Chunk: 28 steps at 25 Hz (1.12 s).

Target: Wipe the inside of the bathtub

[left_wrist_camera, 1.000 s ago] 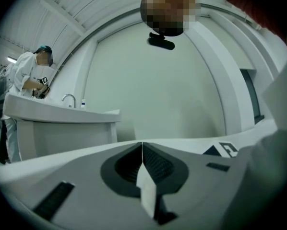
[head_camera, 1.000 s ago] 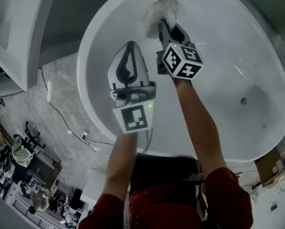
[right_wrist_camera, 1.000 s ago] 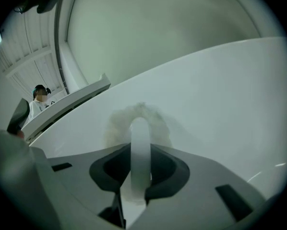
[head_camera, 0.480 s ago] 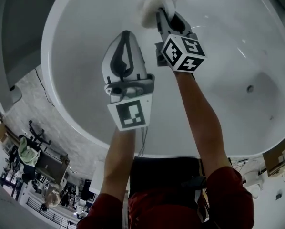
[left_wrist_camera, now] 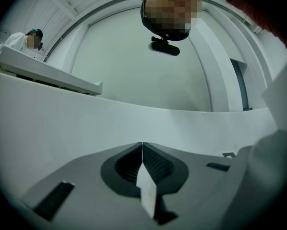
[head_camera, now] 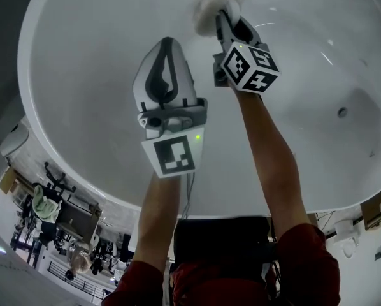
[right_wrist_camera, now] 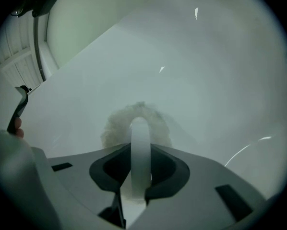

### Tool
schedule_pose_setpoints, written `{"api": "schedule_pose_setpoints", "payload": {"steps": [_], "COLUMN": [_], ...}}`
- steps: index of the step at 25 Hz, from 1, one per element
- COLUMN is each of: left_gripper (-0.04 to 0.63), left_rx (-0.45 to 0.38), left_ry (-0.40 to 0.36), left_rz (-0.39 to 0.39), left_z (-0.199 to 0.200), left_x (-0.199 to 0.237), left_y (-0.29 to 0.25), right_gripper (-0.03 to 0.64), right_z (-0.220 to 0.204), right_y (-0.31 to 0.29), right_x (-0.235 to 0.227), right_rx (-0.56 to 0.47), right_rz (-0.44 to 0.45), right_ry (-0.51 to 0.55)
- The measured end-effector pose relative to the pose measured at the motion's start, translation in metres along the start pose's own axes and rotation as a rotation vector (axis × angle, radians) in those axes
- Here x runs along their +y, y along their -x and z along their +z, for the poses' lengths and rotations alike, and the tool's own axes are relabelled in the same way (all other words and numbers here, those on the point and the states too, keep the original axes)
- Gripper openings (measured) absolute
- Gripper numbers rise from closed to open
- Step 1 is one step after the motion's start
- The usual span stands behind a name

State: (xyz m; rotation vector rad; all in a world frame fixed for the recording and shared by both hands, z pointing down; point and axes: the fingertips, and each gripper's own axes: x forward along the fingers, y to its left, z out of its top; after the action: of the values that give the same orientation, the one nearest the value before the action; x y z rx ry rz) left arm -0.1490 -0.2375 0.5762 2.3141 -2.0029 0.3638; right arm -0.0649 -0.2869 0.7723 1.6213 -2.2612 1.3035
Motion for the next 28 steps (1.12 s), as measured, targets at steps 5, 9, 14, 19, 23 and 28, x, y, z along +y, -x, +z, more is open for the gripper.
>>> {"api": "schedule_pose_setpoints", "payload": {"steps": [5, 9, 14, 19, 23, 28], "left_gripper": [0.017, 0.017, 0.017, 0.017, 0.017, 0.017], "left_rx": [0.013, 0.02, 0.044, 0.043, 0.048, 0.042], "left_ry": [0.0, -0.004, -0.002, -0.01, -0.004, -0.006], "left_rz": [-0.025, -0.05, -0.067, -0.079, -0.073, -0.073], "left_z": [-0.016, -0.029, -0.049, -0.052, -0.053, -0.05], "left_x": [-0.014, -0.037, -0.043, -0.042, -0.042, -0.043], "left_y": [-0.008, -0.013, -0.014, -0.014, -0.014, -0.015], "right_gripper": [0.094, 0.094, 0.094, 0.094, 0.092, 0.092], "right_z": [-0.02, -0.034, -0.058, -0.097, -0.13, -0.128], "right_y": [-0.002, 0.002, -0.002, -0.004, -0.001, -0.001], "right_x": [-0.033, -0.066, -0.097, -0.145, -0.178, -0.179], "right_rx": [0.033, 0.052, 0.083, 0.192, 0.314, 0.309], "right_rz": [-0.039, -0.069, -0.124, -0.245, -0.319, -0.332], "right_ry": [0.008, 0.0, -0.02, -0.114, -0.194, -0.198]}}
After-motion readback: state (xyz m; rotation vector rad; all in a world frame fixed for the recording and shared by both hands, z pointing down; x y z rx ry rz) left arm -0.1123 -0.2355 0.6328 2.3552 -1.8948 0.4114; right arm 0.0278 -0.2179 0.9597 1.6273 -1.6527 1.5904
